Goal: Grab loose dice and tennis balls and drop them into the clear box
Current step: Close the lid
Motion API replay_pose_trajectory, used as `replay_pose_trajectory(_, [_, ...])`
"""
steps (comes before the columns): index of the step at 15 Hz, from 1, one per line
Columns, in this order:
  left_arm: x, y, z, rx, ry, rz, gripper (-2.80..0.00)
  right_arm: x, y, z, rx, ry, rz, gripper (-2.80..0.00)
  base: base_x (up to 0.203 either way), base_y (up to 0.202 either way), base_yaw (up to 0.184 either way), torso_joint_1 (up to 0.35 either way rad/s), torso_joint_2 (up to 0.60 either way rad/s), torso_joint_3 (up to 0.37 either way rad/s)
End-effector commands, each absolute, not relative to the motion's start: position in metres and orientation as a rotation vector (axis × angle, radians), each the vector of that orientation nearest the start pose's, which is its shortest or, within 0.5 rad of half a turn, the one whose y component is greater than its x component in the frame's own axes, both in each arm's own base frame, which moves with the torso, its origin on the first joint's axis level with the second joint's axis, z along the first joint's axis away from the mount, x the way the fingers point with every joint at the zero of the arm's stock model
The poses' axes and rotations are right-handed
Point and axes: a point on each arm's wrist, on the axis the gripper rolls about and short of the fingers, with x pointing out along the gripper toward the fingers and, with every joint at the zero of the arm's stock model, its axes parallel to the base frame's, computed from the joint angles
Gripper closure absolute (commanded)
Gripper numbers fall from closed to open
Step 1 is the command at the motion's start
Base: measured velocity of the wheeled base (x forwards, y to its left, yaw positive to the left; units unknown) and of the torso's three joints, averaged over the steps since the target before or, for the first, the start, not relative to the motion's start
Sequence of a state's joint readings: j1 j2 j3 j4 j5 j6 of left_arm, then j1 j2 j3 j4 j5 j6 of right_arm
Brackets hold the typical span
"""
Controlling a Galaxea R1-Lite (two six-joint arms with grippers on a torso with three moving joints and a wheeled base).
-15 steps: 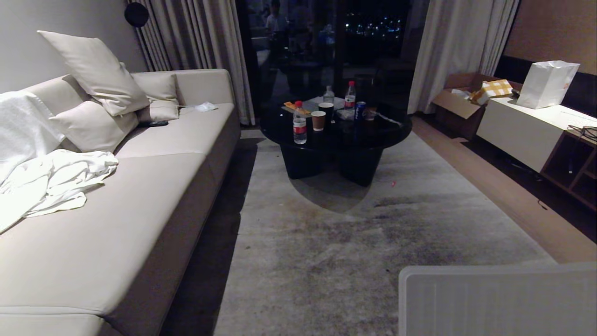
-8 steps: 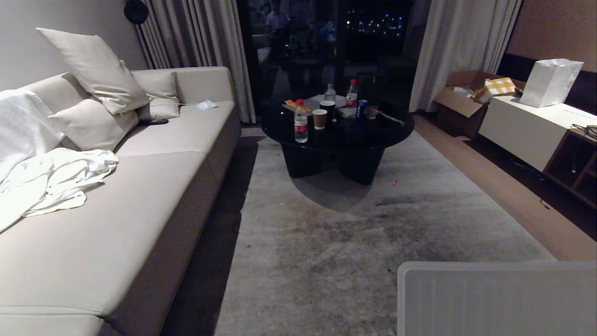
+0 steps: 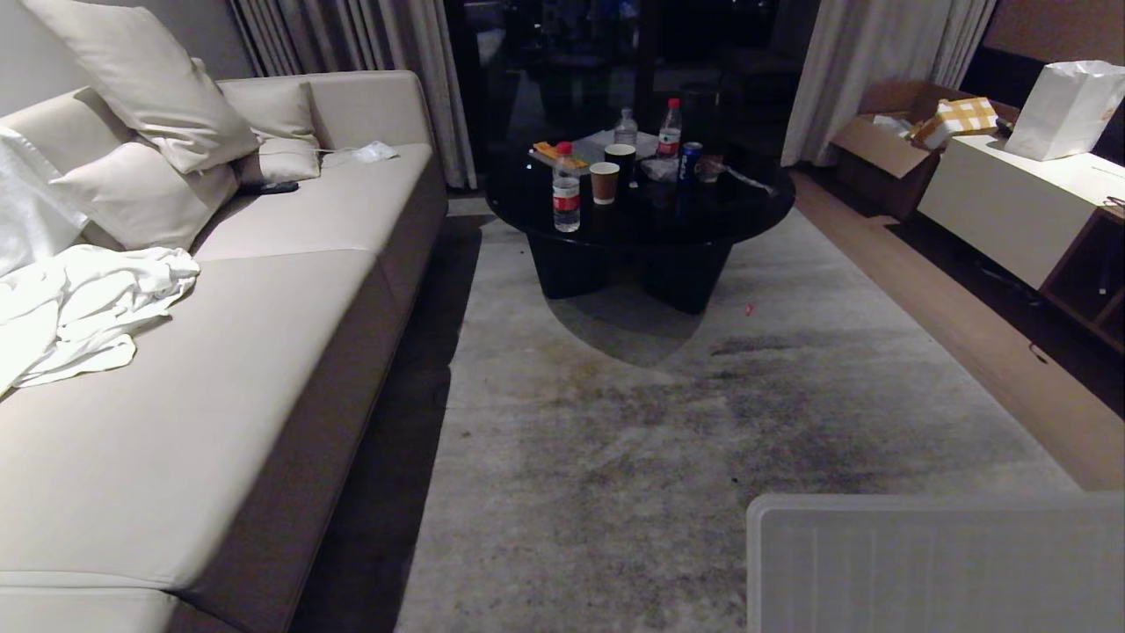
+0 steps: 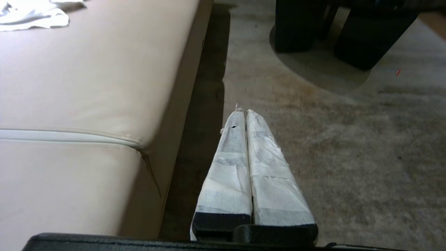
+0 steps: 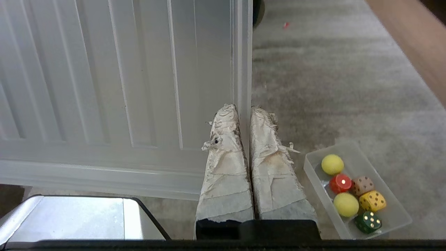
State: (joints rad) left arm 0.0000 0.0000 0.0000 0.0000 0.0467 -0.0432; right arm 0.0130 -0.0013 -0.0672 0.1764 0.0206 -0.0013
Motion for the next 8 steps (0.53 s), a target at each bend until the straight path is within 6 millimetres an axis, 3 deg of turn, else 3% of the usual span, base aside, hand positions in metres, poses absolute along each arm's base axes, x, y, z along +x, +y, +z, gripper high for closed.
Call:
replay_pose_trajectory(1, [-0.0226, 0.0011, 0.0751, -0.043, 0.002, 0.048, 0.00, -0.0288, 0.0001, 0.0754, -0.001, 0.112, 0.034, 0.00, 0.000, 0.000, 0.000, 0.002, 0.00, -0.204])
replay_pose_trajectory(8, [-0.0226, 0.0010, 0.0751, -0.032, 0.002, 0.045, 0.00, -0.0289, 0.0001, 0.0759, -0.001, 0.109, 0.035, 0.00, 0.000, 0.000, 0.000, 0.002, 0.00, -0.197])
